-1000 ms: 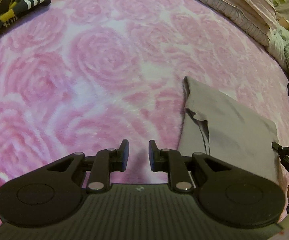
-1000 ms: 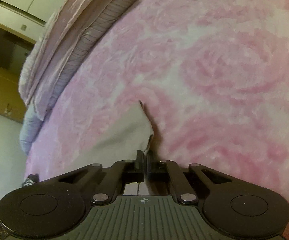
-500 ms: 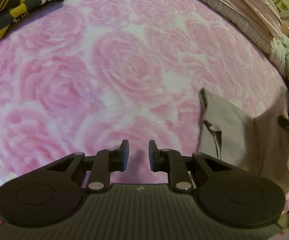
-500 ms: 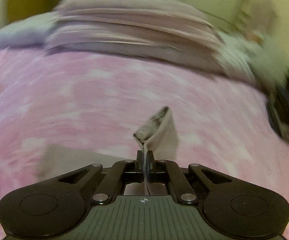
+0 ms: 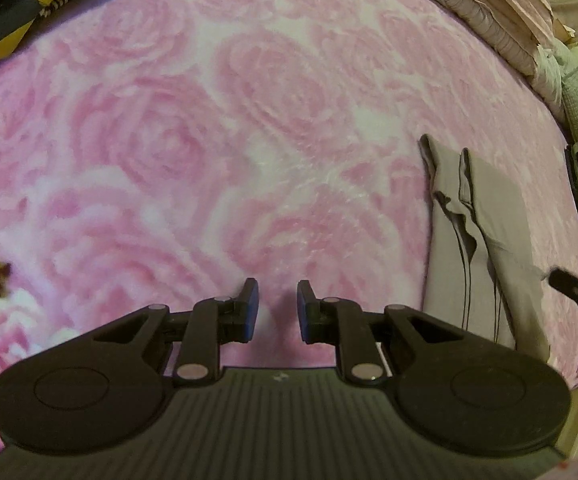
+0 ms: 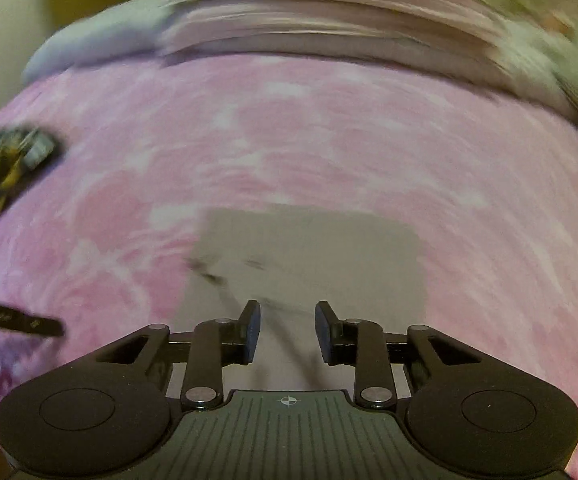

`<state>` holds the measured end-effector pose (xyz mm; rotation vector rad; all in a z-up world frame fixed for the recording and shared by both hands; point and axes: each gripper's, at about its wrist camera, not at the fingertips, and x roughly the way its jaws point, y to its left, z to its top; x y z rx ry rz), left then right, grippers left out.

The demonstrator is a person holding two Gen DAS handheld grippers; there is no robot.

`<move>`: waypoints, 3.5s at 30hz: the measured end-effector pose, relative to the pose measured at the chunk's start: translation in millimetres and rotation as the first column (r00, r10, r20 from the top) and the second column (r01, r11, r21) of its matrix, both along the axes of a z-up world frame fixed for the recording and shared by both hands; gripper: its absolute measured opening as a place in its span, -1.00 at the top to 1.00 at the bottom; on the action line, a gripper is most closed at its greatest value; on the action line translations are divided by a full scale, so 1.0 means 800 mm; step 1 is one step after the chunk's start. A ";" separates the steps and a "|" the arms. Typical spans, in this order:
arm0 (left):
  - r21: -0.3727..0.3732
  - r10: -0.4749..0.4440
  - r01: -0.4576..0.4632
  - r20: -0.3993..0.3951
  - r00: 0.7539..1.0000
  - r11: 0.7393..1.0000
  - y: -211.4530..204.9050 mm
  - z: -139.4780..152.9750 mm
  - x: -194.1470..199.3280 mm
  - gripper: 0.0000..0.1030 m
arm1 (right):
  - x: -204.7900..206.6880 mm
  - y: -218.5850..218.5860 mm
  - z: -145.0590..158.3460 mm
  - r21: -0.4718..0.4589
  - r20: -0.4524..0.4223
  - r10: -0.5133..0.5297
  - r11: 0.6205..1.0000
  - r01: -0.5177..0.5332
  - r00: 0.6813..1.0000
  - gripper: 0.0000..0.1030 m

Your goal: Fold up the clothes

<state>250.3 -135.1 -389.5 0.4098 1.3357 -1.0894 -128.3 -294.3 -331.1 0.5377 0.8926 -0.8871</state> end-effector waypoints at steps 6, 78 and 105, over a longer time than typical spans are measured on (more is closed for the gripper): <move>-0.027 -0.030 0.030 -0.001 1.000 0.999 -0.011 0.018 -0.012 0.71 | -0.109 -0.037 -0.026 0.045 -0.160 -0.271 0.958 0.282 0.949 0.50; -0.096 -0.193 0.186 -0.064 0.979 0.978 -0.236 -0.019 -0.156 0.93 | -0.038 -0.191 -0.093 0.234 0.037 -0.191 0.956 0.178 0.981 0.32; -0.054 -0.119 0.116 -0.061 0.991 0.992 -0.211 0.001 -0.085 0.94 | 0.063 -0.164 -0.086 0.085 -0.074 0.107 0.991 -0.101 0.992 0.32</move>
